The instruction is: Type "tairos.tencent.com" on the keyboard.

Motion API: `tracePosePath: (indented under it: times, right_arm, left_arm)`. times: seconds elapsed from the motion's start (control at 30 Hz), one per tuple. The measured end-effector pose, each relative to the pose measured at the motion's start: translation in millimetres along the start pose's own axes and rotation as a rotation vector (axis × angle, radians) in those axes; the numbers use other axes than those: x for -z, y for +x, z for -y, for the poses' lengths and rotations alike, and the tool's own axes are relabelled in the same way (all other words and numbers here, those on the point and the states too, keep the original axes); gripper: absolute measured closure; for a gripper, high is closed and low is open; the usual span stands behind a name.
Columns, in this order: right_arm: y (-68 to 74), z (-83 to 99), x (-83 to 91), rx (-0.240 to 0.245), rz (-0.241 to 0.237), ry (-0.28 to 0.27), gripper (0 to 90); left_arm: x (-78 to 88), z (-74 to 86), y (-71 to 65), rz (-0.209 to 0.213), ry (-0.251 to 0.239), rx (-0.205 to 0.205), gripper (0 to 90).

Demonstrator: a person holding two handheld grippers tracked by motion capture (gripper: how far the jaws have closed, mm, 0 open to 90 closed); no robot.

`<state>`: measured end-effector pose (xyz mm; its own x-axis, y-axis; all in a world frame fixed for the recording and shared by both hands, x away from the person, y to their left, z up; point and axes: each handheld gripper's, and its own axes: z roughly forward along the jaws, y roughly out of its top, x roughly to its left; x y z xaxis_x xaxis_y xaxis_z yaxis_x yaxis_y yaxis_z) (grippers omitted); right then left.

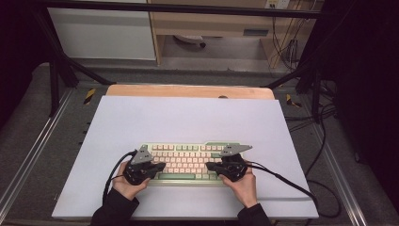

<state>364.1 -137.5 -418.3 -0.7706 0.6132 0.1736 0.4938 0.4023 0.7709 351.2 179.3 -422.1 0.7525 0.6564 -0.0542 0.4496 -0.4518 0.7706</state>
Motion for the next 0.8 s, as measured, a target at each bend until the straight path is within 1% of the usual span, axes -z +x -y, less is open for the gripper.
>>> tracePosePath:
  times: [0.4,0.67,0.73,0.8]
  right_arm:
    - [-0.2,-0.1,1.9,0.000,-0.005,-0.009,90.0]
    - [-0.1,-0.2,2.1,0.000,-0.003,-0.009,90.0]
    - [-0.2,-0.2,1.8,0.000,-0.004,-0.008,90.0]
    - [-0.2,-0.2,1.7,0.001,-0.005,-0.009,90.0]
  left_arm:
    - [-9.3,0.4,-4.2,-0.001,0.025,-0.012,89.7]
    - [-9.3,1.6,-3.6,0.001,0.024,-0.012,89.7]
    - [-10.7,2.6,-3.2,0.002,0.032,-0.012,89.7]
    - [-10.8,3.4,-2.5,0.005,0.028,-0.008,89.7]
